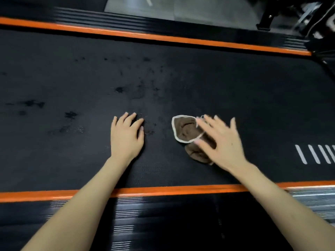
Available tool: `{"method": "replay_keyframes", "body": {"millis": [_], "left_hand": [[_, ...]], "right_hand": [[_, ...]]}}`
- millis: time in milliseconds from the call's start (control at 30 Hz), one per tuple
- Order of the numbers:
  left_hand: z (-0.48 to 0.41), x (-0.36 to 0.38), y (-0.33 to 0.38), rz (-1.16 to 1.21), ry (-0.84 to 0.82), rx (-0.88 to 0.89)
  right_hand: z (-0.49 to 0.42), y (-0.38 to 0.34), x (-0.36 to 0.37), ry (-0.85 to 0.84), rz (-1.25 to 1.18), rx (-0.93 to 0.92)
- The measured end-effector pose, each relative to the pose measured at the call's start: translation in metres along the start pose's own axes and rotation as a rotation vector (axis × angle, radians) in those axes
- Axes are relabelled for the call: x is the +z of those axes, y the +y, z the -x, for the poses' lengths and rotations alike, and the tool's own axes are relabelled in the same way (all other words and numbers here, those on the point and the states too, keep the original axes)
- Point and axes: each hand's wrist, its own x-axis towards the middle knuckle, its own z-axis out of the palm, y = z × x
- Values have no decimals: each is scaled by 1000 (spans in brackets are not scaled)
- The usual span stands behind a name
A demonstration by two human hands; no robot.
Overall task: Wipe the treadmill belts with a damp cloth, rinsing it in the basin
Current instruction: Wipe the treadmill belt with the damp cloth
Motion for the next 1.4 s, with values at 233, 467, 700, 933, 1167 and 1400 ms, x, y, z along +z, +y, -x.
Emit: {"method": "replay_keyframes", "body": {"millis": [233,467,700,933,1167,1400], "left_hand": [[-23,-10,-35,-93,196,-51],[-36,8,-45,-244,54,-89],[-33,6,-45,-266,24,-104],[-33,7,-43,-275,38,-110],[-33,5,-45,-260,42,-120],[-34,6,-43,-263,17,-128]], "right_hand": [[-43,-26,64,-49,-85,-243],[-95,-16,80,123,-145,-320],[-147,-36,91,125,-146,22],[-80,-43,84,7,-133,-408],[-209,-53,108,94,-93,-17],[-68,-59,91,14,-246,-371]]}}
